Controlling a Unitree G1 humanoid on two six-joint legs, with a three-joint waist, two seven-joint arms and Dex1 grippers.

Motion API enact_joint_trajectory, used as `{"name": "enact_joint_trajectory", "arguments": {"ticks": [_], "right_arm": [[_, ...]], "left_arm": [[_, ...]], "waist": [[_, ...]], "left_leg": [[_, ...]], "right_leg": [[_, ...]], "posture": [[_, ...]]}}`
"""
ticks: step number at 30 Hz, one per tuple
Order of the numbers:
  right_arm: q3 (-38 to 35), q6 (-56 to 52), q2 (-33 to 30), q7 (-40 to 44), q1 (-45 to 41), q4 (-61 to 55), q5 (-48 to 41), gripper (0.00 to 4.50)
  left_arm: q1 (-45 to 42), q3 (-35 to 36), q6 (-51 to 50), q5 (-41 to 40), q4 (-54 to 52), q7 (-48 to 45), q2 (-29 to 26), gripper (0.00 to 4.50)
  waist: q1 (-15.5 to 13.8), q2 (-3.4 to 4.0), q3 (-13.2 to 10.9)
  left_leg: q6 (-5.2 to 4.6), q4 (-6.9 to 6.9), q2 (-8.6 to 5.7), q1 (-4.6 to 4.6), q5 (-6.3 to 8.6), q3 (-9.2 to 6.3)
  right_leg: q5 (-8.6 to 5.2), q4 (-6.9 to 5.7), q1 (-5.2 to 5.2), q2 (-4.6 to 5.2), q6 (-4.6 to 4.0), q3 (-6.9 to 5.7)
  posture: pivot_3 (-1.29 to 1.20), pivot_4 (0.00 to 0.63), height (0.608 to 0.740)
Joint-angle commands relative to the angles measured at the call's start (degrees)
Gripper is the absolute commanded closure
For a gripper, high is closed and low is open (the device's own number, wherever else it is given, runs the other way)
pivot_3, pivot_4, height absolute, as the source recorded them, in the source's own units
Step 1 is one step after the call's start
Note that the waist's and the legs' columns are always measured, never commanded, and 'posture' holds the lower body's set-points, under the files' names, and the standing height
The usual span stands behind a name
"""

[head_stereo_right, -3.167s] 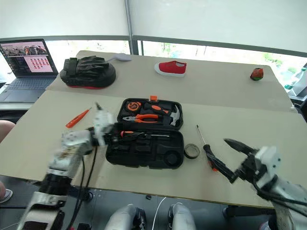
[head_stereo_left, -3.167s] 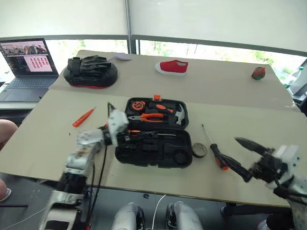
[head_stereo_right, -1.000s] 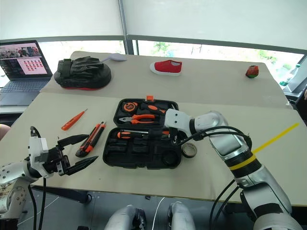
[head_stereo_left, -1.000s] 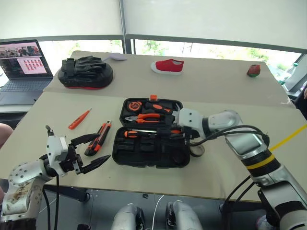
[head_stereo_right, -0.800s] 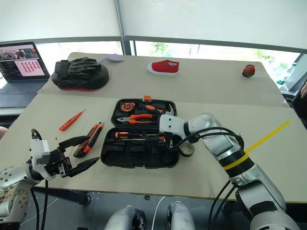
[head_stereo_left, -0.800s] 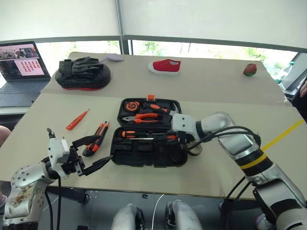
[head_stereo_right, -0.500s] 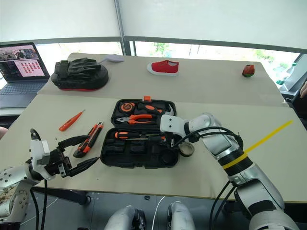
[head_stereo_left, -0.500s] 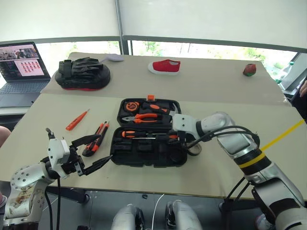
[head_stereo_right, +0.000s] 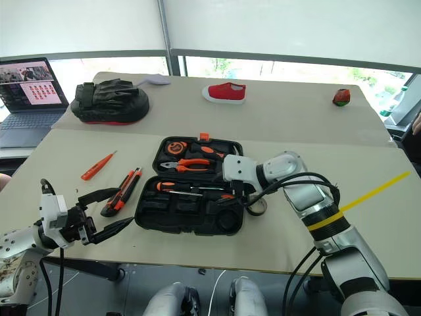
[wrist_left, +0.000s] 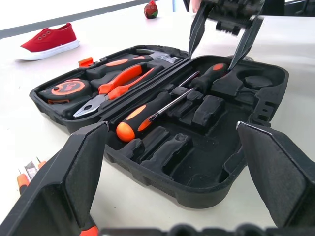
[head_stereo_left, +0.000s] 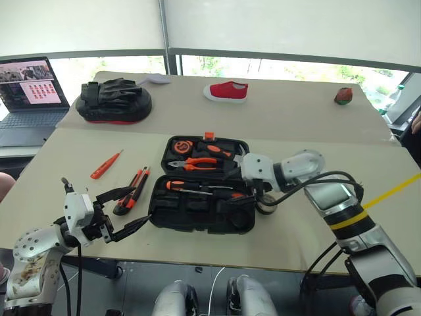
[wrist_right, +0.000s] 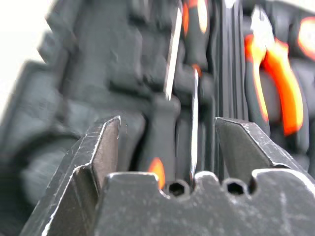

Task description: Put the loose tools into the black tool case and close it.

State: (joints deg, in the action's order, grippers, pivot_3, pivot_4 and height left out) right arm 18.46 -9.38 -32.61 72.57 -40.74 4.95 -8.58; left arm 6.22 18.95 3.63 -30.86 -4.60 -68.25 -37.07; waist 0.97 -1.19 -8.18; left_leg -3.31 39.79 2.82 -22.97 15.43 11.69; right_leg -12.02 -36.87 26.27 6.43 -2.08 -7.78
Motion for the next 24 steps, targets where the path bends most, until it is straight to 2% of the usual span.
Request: {"name": "enact_joint_trajectory", "arguments": {"ticks": [1,8,9,16,24], "right_arm": [[-4.1,0.2,1.9,0.5,0.5,0.0,-5.2,1.94],[-0.4,5.0,6.9,-4.4,2.5,6.7,0.7,4.31],[0.7,6.0,7.1,-4.7,2.3,8.2,2.3,4.43],[5.7,9.1,9.0,-7.0,0.3,15.2,10.0,4.43],[5.7,0.8,11.2,-6.9,1.1,14.2,9.2,4.43]], "left_arm": [[-1.2,0.5,1.6,0.0,0.4,0.0,-0.5,0.00],[-2.5,-0.2,3.1,1.0,2.7,0.0,0.2,0.00],[-2.9,-0.5,3.5,1.3,3.3,-0.1,0.2,0.00],[-3.4,-1.3,5.2,1.8,4.7,-0.4,0.3,0.00],[-3.0,-1.1,5.9,1.8,5.4,0.0,0.1,0.00]], "waist": [[0.0,0.00,0.0],[0.0,0.00,0.0],[0.0,0.01,0.0],[0.5,0.01,0.0],[1.5,0.01,0.0]], "left_leg": [[0.00,0.00,0.00,0.03,0.00,0.00],[0.01,-0.01,0.00,0.01,0.00,-0.02],[0.01,-0.01,0.00,0.01,0.00,-0.01],[0.06,-0.01,0.00,0.11,-0.03,0.04],[0.34,-0.12,0.09,0.36,-0.17,0.00]], "right_leg": [[0.00,-0.02,-0.01,0.00,0.00,0.00],[0.01,-0.03,0.00,0.01,-0.03,0.00],[0.01,-0.04,0.01,0.00,-0.03,0.00],[0.00,-0.12,-0.03,0.00,-0.01,0.04],[0.02,-0.23,-0.11,-0.01,-0.06,0.08]], "posture": [[0.00,0.150,0.740],[0.00,0.150,0.740],[0.00,0.150,0.740],[0.00,0.150,0.740],[0.00,0.150,0.740]]}}
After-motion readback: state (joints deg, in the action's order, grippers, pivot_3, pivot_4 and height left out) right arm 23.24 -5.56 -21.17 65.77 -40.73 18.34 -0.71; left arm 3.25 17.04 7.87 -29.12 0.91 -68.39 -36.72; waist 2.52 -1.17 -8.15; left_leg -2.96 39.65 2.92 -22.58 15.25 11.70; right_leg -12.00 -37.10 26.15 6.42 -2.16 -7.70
